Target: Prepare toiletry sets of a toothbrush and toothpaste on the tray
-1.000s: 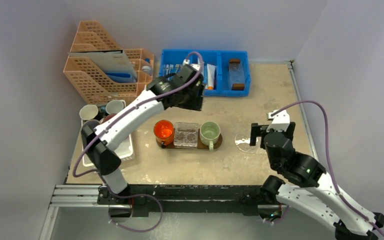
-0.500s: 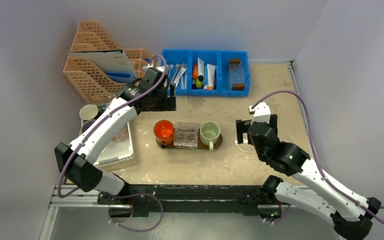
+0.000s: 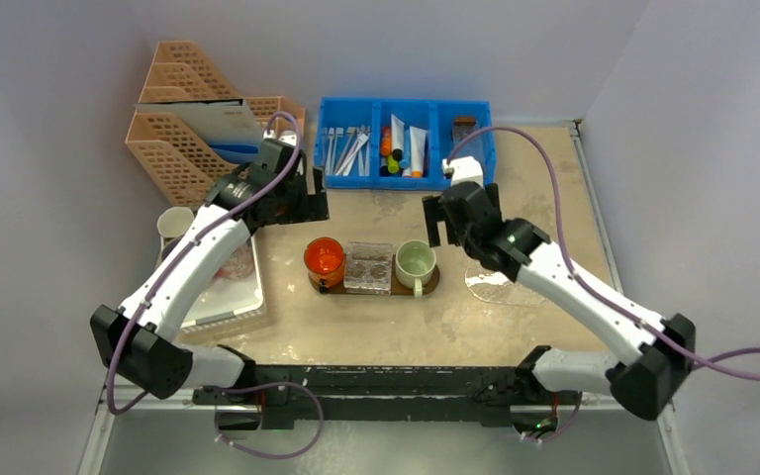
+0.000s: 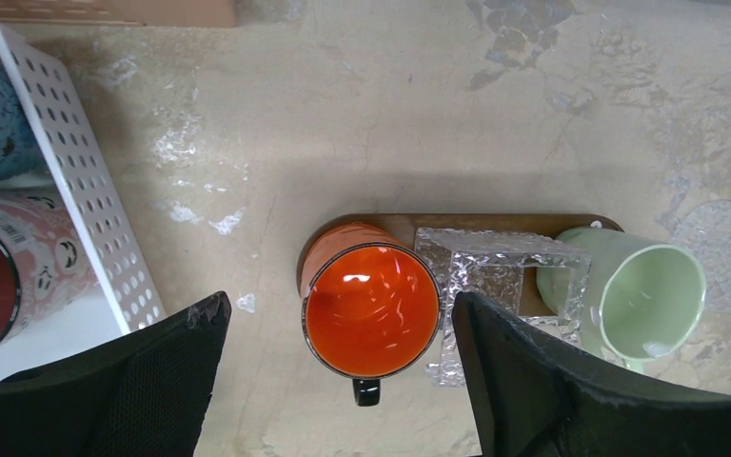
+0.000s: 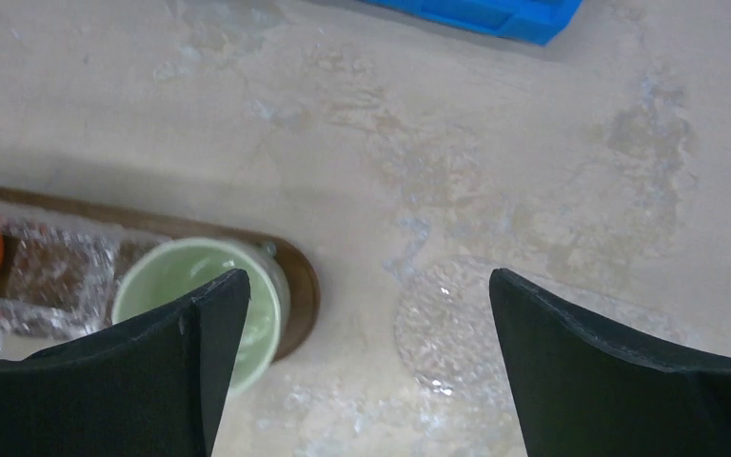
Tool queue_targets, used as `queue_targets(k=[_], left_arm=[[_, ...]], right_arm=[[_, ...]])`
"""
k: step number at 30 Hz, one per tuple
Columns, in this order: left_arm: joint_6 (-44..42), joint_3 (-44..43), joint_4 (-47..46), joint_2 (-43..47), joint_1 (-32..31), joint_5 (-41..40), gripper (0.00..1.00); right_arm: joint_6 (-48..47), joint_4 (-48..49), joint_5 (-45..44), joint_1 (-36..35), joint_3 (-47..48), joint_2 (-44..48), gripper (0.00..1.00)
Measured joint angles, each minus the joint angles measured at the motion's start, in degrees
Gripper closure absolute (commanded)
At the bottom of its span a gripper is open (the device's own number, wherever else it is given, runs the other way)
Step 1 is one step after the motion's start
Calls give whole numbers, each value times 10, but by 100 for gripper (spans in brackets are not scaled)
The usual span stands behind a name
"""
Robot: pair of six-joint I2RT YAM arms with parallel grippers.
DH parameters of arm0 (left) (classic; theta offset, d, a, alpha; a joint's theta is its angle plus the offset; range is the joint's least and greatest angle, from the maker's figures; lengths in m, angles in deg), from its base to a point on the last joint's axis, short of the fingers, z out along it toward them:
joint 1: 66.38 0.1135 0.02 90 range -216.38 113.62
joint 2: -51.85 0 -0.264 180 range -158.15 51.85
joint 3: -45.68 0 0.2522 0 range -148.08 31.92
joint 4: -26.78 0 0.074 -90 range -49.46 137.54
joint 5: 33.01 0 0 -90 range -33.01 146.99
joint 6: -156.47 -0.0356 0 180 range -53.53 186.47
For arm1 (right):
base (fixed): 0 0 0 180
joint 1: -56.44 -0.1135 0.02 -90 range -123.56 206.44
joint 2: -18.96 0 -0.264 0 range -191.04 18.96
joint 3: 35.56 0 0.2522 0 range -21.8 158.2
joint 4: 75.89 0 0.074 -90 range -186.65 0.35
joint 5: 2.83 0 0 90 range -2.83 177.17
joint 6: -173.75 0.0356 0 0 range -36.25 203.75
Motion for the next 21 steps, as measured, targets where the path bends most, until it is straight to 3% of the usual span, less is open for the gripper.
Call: queue_targets(k=[10, 21], left_arm=[[-36, 37, -5, 38, 1, -29, 12], [-46, 45, -17, 38, 1, -29, 12]], right_arm=[[1, 46, 94, 74, 162, -211, 4], [35, 85, 169, 129, 337, -421, 17]])
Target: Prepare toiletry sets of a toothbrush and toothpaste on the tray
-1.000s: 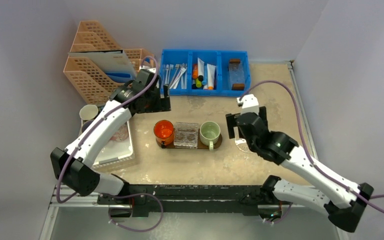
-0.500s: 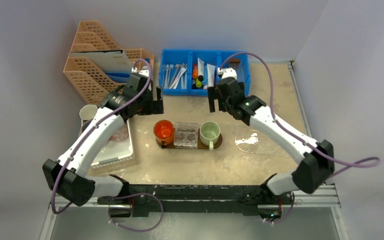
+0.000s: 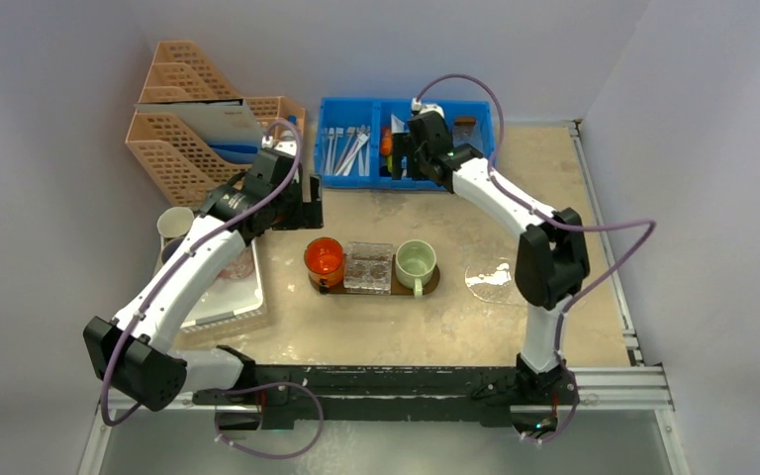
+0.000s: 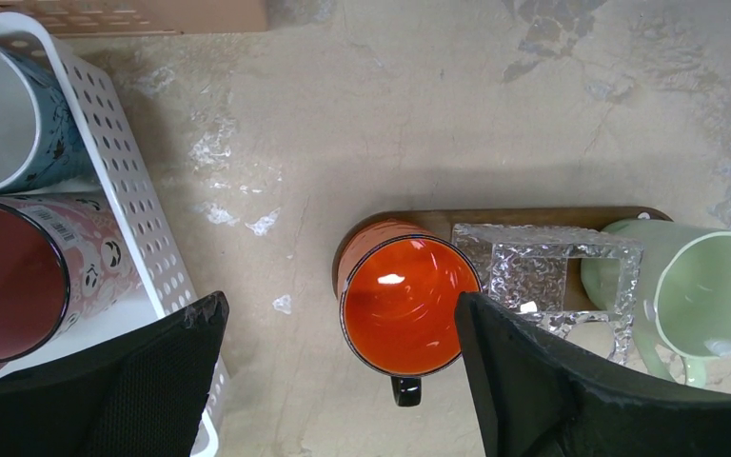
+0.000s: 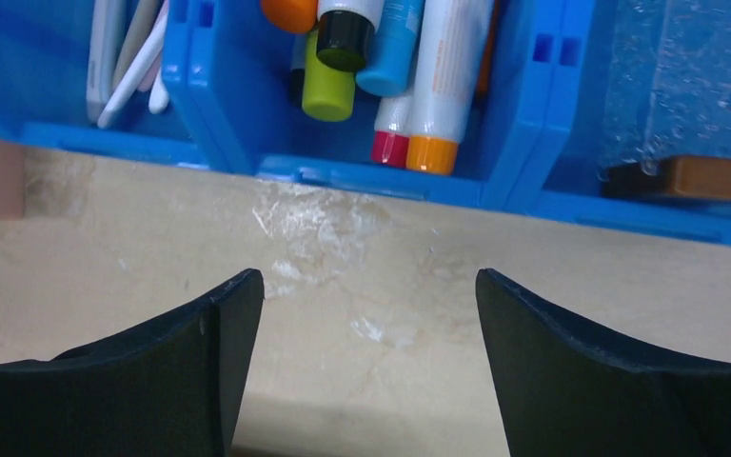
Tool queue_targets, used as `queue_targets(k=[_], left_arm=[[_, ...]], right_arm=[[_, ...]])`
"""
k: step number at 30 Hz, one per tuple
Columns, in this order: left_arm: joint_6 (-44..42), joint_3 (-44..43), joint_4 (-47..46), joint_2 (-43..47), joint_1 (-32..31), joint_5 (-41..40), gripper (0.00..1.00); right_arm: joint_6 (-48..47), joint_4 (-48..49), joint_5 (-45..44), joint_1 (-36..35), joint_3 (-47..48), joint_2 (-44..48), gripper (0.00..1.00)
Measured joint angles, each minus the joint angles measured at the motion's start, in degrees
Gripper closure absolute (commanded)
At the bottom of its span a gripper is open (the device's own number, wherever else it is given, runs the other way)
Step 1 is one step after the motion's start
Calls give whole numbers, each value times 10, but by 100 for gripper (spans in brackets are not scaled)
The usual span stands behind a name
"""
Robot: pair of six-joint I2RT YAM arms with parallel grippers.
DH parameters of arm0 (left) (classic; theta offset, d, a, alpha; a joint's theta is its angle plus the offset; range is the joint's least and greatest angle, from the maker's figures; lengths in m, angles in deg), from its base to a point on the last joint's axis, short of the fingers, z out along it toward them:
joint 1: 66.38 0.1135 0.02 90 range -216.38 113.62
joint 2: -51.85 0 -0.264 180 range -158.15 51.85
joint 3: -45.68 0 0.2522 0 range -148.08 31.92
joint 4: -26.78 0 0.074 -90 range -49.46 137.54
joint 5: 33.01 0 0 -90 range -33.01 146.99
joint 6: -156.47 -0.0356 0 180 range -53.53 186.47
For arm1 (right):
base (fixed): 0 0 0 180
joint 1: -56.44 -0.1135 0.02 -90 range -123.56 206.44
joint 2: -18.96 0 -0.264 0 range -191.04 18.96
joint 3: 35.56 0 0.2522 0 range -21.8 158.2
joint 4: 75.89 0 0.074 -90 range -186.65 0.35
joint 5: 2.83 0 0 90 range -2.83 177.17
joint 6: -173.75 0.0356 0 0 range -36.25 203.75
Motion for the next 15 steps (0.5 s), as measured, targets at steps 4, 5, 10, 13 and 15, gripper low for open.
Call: queue_targets(k=[4, 5, 10, 13, 15], left_arm=[[0, 0, 0, -1, 0, 2, 12], [0, 0, 0, -2, 0, 2, 12], [1, 2, 0, -5, 0, 5, 12], [1, 2, 1, -6, 0, 7, 12], [2, 2, 1, -6, 0, 8, 12]], right_arm=[[12, 7, 20, 15, 41, -61, 22], [14, 9, 26, 17, 48, -72, 23], [17, 19, 47, 28, 79, -116, 29], [18, 25, 60, 30, 97, -134, 31], [18, 37, 64, 31, 108, -145, 36]])
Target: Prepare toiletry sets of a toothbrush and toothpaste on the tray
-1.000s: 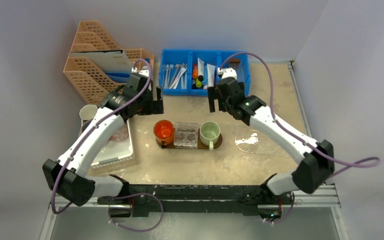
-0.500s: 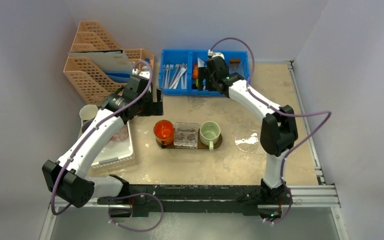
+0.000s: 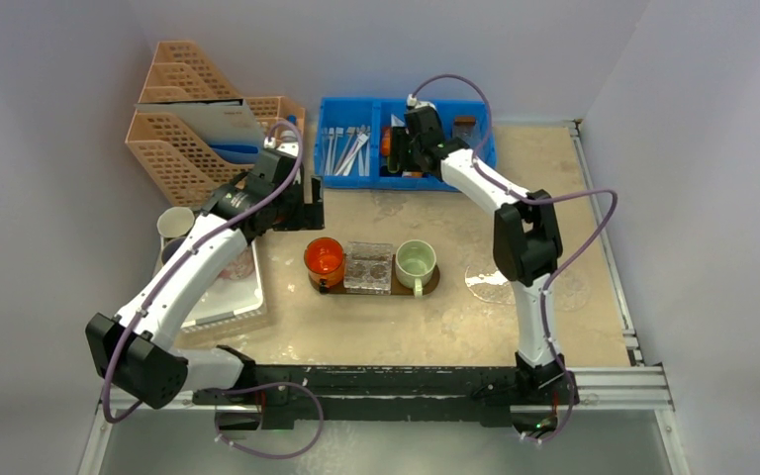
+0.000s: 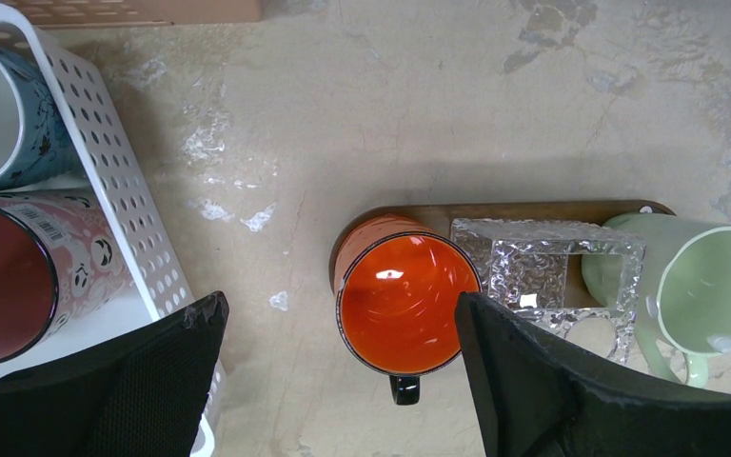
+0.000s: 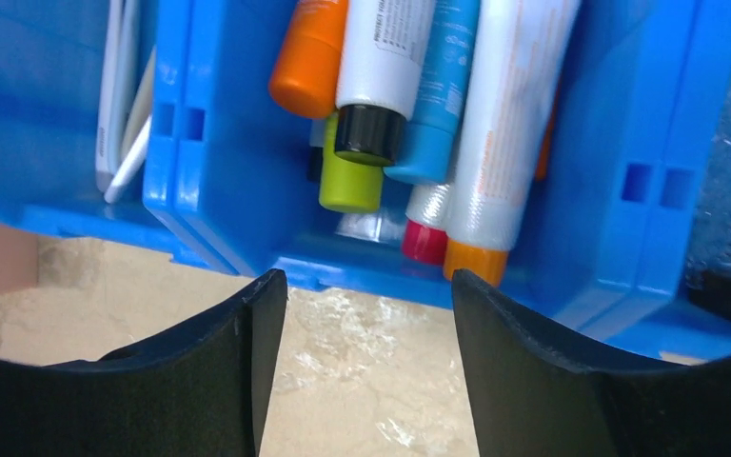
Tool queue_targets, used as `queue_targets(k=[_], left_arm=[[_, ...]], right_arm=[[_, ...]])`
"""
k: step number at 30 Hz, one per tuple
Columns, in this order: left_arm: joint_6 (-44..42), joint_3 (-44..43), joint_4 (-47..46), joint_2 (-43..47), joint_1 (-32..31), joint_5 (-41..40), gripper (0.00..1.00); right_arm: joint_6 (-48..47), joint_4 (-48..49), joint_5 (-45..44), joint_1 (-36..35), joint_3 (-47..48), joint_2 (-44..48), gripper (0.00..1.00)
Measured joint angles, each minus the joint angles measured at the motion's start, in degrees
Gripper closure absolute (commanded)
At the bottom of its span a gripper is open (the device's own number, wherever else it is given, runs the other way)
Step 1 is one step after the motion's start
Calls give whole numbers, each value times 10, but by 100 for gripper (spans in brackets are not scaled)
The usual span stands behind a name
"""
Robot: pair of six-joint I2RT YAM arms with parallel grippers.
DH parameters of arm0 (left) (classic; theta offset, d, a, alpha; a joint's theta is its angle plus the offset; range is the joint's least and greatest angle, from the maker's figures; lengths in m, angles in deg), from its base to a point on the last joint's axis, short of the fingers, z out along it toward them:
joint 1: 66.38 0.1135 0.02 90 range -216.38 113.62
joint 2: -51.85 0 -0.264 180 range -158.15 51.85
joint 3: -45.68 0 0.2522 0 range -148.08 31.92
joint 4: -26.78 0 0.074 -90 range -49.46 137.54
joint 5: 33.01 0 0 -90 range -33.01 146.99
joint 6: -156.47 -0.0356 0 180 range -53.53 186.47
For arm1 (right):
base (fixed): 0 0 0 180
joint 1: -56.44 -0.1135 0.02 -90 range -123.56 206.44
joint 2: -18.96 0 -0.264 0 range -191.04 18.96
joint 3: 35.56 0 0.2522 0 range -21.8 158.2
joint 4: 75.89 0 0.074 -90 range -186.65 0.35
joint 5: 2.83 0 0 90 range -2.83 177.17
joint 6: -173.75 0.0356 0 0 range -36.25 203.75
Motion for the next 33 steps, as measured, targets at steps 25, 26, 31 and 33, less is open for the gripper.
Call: queue_targets(k=[25, 26, 31, 33], left_arm=[[0, 0, 2, -13, 0, 8, 12], [0, 0, 2, -14, 0, 8, 12], [0, 0, 3, -17, 0, 8, 12], [0, 0, 3, -18, 0, 8, 12]], right_arm=[[65, 62, 56, 39, 104, -121, 49], [66, 62, 58, 40, 113, -128, 50], [74, 58, 75, 45, 144, -146, 51], [75, 58, 80, 46, 145, -148, 51]])
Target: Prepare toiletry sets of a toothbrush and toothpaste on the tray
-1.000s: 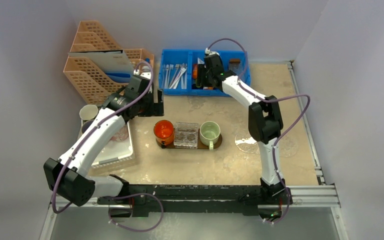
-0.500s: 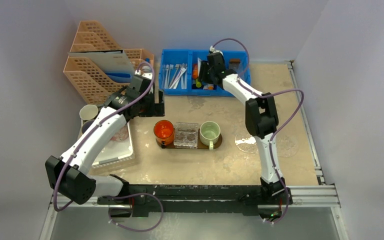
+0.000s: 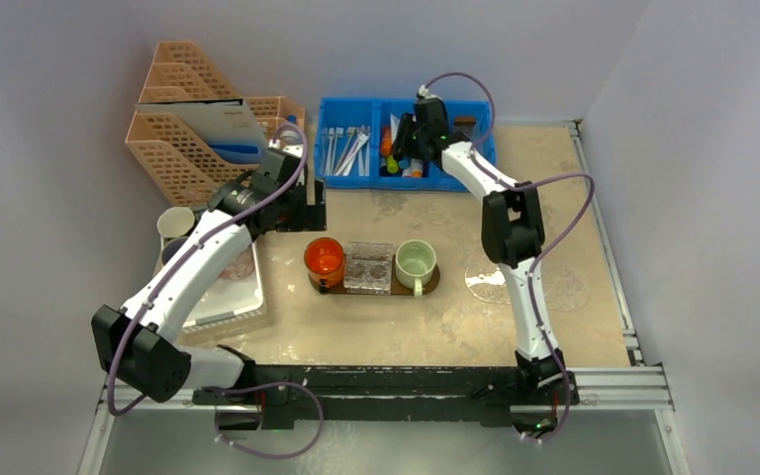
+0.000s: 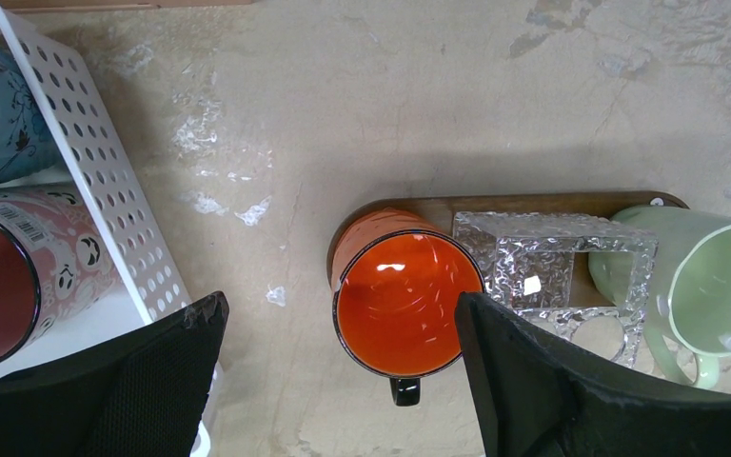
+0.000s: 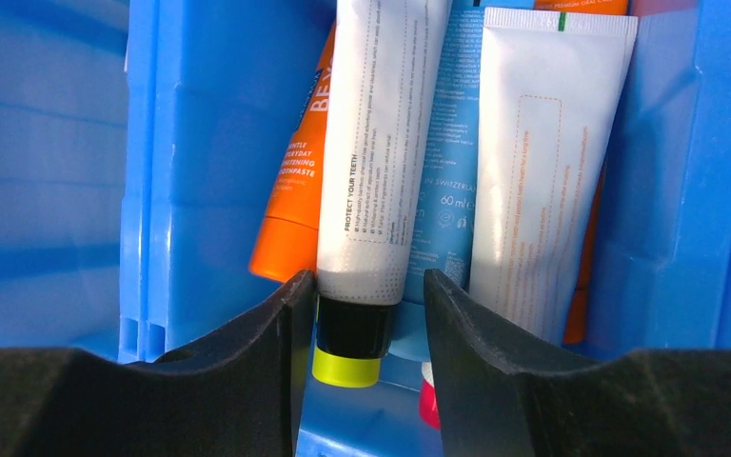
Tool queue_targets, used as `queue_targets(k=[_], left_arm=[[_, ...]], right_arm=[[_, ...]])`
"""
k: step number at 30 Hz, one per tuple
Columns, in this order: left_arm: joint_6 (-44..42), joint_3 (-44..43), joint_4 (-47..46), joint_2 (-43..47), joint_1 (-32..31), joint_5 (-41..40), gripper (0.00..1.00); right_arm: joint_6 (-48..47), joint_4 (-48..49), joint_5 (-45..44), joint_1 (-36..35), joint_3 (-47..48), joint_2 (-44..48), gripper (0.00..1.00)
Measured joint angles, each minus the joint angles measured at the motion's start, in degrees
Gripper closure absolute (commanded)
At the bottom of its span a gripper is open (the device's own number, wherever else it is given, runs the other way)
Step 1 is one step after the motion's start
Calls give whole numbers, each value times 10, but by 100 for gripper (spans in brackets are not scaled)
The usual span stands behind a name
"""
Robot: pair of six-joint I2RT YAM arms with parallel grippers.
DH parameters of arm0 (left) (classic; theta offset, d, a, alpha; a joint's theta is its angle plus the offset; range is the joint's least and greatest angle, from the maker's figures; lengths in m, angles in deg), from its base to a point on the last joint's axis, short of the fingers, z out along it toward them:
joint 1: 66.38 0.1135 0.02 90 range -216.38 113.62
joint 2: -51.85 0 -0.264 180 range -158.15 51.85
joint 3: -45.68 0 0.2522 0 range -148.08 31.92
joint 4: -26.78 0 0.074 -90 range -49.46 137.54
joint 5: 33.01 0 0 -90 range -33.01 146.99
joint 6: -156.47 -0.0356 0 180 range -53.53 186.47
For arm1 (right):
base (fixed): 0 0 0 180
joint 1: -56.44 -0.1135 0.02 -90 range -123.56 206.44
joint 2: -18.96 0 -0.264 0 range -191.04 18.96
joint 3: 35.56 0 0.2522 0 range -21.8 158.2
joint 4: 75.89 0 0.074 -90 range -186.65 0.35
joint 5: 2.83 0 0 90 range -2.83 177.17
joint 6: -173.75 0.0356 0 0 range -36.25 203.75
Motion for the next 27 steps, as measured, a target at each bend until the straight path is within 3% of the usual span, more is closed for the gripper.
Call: queue_targets(k=[9, 19, 27], left_arm=[[0, 0, 1, -1, 0, 0, 12], [5, 0, 1, -1, 0, 1, 12], [9, 0, 1, -1, 0, 3, 12]], right_arm=[[-7, -11, 5, 2, 7, -1, 52], [-46, -24, 2, -2, 1, 7, 82], [-61, -35, 12, -5, -92, 86, 87]])
